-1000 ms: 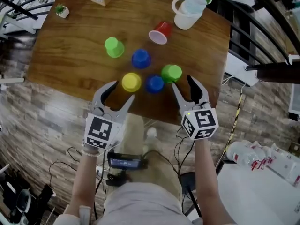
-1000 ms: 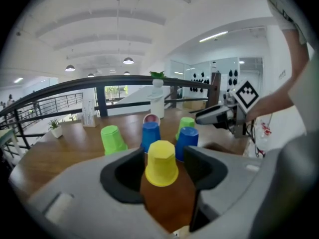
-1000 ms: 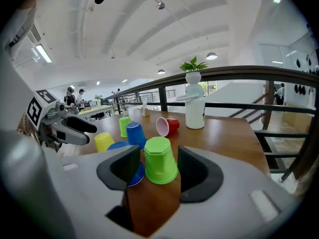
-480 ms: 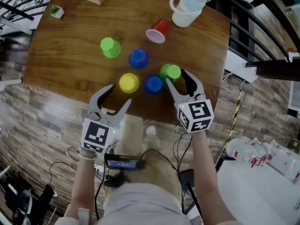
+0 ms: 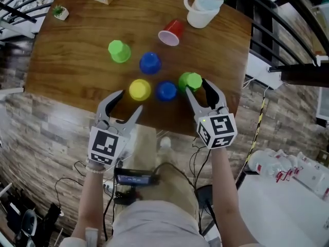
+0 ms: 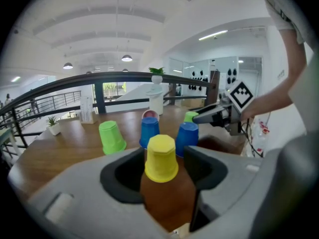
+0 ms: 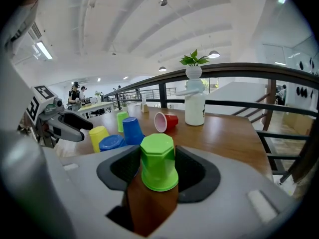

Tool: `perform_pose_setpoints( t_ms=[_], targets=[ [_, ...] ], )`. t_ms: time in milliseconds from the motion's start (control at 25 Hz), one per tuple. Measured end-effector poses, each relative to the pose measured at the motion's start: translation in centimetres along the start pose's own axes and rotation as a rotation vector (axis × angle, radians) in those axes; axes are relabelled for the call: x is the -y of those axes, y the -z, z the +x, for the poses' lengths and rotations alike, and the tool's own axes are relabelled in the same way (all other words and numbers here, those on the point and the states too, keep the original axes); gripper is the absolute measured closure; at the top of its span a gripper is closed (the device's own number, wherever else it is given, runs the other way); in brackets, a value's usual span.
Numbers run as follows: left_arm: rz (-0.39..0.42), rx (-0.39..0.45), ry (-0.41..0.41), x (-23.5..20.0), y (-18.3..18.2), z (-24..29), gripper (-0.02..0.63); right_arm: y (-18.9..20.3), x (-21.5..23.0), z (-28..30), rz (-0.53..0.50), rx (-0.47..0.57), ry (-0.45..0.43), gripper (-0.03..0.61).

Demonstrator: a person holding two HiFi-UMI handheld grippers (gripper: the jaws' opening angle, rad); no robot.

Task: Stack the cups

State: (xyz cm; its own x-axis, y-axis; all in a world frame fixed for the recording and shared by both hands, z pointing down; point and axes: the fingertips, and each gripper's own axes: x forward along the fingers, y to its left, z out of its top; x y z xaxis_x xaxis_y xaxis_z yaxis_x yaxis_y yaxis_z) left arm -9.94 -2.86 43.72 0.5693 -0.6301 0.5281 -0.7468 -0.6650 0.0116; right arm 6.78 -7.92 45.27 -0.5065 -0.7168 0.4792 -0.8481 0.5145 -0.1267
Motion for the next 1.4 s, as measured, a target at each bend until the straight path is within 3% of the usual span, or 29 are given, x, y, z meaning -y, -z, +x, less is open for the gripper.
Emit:
perform_pose_setpoints(
  t_ms=[680, 960, 1400],
  targets=[
    [0.012, -0.038, 0.015, -0.3, 1.2, 2.1, 0.379, 2.5, -2.0, -2.3, 0.015, -0.033, 0.009, 0.359],
    [0.012, -0.042, 0.029, 0.0, 1.3, 2.7, 0.379, 2.1, -1.9, -3.6, 0.069, 0.005, 0.023, 0.357],
    [0.017, -0.029, 0.069, 1.3, 0.9, 3.6, 0.38, 2.2, -1.7, -5.5, 0.065, 0.009, 0.045, 0.357]
  ],
)
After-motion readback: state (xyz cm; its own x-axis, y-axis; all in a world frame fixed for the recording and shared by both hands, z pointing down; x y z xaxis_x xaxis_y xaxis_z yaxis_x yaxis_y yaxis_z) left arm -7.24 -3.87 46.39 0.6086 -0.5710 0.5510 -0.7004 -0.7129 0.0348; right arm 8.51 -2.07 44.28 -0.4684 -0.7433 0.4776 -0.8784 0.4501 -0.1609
